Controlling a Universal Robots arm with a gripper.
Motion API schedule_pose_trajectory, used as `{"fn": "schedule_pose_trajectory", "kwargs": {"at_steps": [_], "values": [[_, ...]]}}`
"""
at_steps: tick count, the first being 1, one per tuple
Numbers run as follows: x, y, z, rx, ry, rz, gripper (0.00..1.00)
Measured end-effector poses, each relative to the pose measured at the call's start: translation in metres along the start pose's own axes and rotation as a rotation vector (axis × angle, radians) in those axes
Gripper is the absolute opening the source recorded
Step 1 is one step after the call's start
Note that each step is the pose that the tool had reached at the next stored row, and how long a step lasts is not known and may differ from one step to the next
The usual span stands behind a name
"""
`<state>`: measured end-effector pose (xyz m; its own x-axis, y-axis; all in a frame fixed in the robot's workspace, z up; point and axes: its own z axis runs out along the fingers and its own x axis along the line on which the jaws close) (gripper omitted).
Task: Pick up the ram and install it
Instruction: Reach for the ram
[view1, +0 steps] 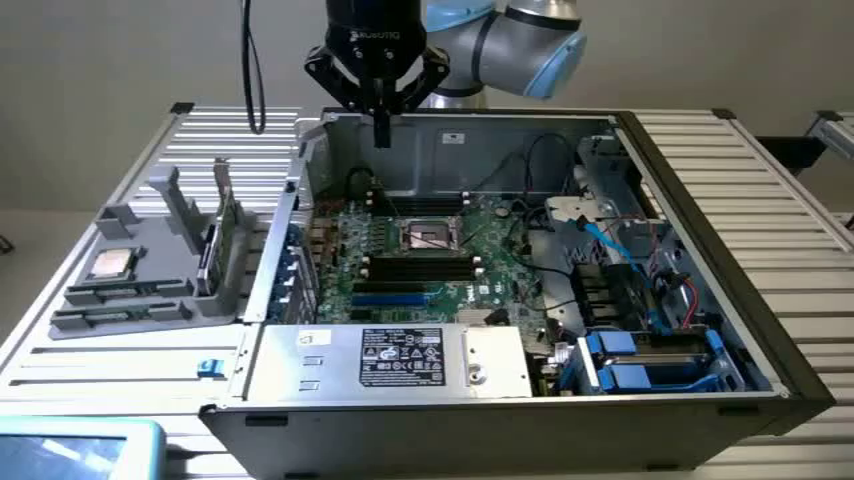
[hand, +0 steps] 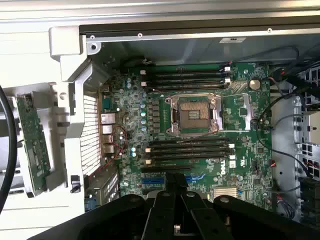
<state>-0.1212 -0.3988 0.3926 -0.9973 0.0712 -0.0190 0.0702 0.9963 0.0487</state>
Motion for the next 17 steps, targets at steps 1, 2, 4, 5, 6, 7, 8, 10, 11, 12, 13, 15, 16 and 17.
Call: {"fn": "schedule_pose_trajectory", "kwargs": {"at_steps": [1, 2, 4, 5, 6, 7, 8, 10, 11, 12, 13, 15, 16, 17], "values": [[0.0000, 0.0000, 0.0000, 0.0000, 0.0000, 0.000, 0.09], [0.0000, 0.0000, 0.0000, 0.0000, 0.0000, 0.000, 0.09], [0.0000, 0.0000, 0.0000, 0.0000, 0.0000, 0.000, 0.09], [0.0000, 0.0000, 0.0000, 0.0000, 0.0000, 0.000, 0.09], [0.0000, 0.0000, 0.0000, 0.0000, 0.0000, 0.000, 0.09], [0.0000, 0.0000, 0.0000, 0.0000, 0.0000, 0.000, 0.09], [0.0000, 0.0000, 0.0000, 0.0001, 0.0000, 0.000, 0.09], [0.0000, 0.0000, 0.0000, 0.0001, 0.0000, 0.000, 0.09], [0.0001, 0.0000, 0.0000, 0.0001, 0.0000, 0.000, 0.09], [0.0001, 0.0000, 0.0000, 0.0002, 0.0000, 0.000, 0.09], [0.0001, 0.0000, 0.0000, 0.0001, 0.0000, 0.000, 0.09], [0.0007, 0.0000, 0.0001, 0.0001, 0.0000, 0.000, 0.09], [0.0033, -0.0001, 0.0000, 0.0003, 0.0004, 0.000, 0.09], [0.0082, -0.0002, -0.0001, 0.0002, 0.0004, 0.000, 0.09]]}}
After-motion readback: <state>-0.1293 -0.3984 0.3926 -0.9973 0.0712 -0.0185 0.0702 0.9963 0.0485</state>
